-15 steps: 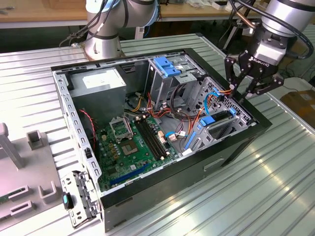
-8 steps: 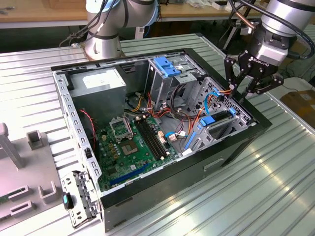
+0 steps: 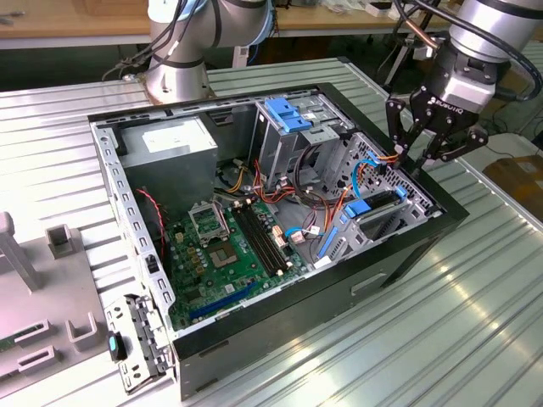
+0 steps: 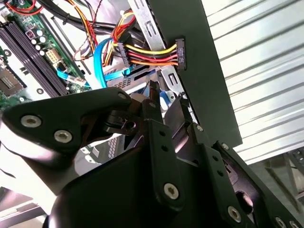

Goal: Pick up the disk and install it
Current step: 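Insert the first disk wire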

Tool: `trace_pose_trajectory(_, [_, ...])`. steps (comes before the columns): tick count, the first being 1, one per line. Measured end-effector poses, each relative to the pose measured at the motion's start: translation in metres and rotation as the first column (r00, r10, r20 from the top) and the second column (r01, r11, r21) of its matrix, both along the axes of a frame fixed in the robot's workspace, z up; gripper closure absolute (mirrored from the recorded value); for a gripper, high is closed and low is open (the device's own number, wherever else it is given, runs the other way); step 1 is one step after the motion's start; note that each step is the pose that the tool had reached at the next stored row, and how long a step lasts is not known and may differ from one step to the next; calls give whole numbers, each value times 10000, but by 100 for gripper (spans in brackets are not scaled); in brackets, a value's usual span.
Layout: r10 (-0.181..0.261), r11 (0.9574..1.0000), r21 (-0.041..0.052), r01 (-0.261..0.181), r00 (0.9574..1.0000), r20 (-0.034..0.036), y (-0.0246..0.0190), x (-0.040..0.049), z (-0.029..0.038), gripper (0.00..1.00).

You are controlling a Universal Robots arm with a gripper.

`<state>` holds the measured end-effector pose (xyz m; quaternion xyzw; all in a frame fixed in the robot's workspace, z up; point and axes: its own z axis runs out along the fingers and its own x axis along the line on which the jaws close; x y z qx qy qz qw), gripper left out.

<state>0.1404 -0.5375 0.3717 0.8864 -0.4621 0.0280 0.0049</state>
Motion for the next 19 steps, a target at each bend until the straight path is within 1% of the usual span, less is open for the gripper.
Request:
trace_pose_trajectory(2, [489, 9988, -11, -489, 9988, 25, 7, 0, 0, 68])
trace_pose_trajectory(4, [883, 9961, -19, -883, 9961, 55, 12, 0, -1, 68])
trace_pose_trajectory(5, [1070, 9943, -28, -1070, 9942, 131, 12, 0, -2, 68])
trace_pose_trajectory(6, [1137, 9935, -68, -1136, 9932, 251, 13, 7, -2, 68])
trace_pose_trajectory(7, [1203, 9927, -119, -1199, 9920, 390, 14, 12, -2, 68])
trace_pose_trajectory(8, [1348, 9908, -159, -1342, 9897, 485, 20, 13, -5, 68])
trace_pose_trajectory(10, [1501, 9886, -184, -1494, 9872, 531, 26, 16, -8, 68])
trace_pose_trajectory(11, [1673, 9859, -196, -1665, 9844, 542, 27, 19, -15, 68])
trace_pose_trajectory(13, [2105, 9776, -210, -2096, 9760, 552, 33, 35, -25, 68])
trace_pose_trajectory(14, [2260, 9741, -210, -2251, 9726, 553, 36, 46, -26, 68])
trace_pose_trajectory(19, [2662, 9639, -210, -2654, 9623, 553, 55, 59, -29, 68])
